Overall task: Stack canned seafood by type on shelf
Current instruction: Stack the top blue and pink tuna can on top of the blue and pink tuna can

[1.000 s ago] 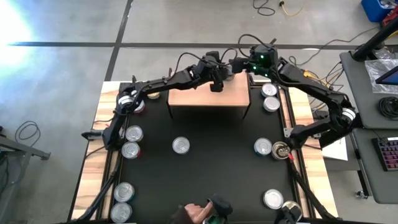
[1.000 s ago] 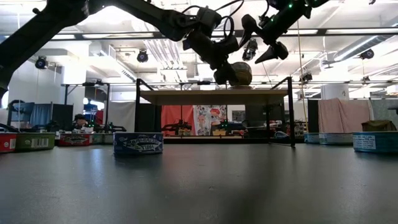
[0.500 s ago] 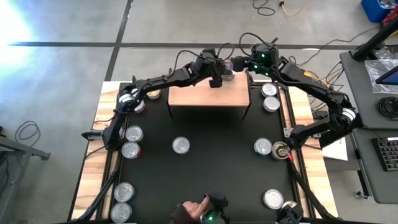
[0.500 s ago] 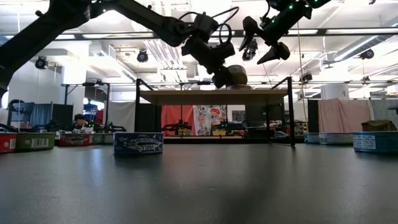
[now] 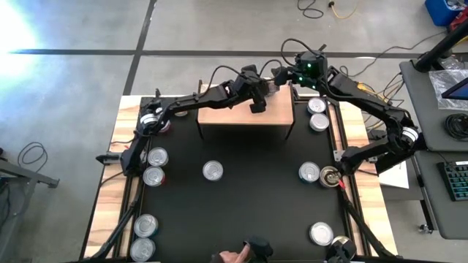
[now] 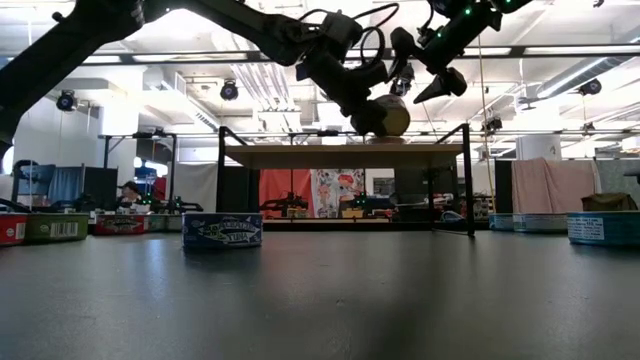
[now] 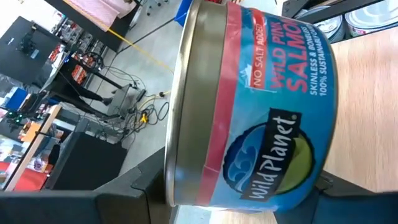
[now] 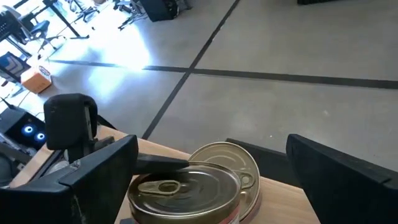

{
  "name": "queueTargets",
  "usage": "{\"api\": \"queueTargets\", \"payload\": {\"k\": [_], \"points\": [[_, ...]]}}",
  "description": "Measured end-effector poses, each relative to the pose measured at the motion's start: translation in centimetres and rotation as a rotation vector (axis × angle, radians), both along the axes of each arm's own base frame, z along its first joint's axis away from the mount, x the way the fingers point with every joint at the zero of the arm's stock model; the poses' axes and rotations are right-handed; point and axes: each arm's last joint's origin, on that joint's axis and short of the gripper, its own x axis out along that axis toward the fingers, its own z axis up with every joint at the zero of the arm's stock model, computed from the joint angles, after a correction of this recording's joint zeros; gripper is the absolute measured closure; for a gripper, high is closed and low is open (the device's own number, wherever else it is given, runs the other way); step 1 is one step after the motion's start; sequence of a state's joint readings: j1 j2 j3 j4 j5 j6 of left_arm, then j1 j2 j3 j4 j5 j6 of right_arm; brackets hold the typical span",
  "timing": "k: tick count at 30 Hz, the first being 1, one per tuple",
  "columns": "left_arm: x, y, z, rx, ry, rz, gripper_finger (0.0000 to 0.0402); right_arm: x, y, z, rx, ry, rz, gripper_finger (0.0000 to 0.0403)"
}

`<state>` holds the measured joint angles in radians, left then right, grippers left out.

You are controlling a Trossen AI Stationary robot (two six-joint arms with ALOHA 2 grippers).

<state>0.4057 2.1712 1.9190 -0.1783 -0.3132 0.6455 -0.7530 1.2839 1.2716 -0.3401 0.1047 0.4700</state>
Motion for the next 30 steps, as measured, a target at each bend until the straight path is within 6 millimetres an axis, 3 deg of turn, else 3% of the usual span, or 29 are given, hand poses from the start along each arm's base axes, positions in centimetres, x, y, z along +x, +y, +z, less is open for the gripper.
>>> {"api": "queueTargets", "payload": {"k": [5,11,15,21,30], "points": [[-0.6,0.1,0.8,0.063,0.045,0.033,0.021,0.0,0.0,0.0,0.0,-0.001,-0.001,0.0003],[-2.2,0.6,3.6,0.04,0.023,-0.04,0.0214,0.2,-0.1,-0.2,0.014,-0.006,-0.006,0.0003],[-2.0,1.9,2.4,-0.011,0.131,-0.056,0.0218,0.3,-0.1,-0.2,0.02,-0.014,-0.008,0.0003],[-0.8,3.7,3.3,-0.036,0.136,-0.037,0.0214,0.4,0.0,-0.2,0.015,-0.02,-0.021,0.0003],[-1.2,3.0,3.5,-0.161,0.215,-0.127,0.0212,0.8,0.5,-0.5,0.034,-0.028,-0.017,0.0003]]}}
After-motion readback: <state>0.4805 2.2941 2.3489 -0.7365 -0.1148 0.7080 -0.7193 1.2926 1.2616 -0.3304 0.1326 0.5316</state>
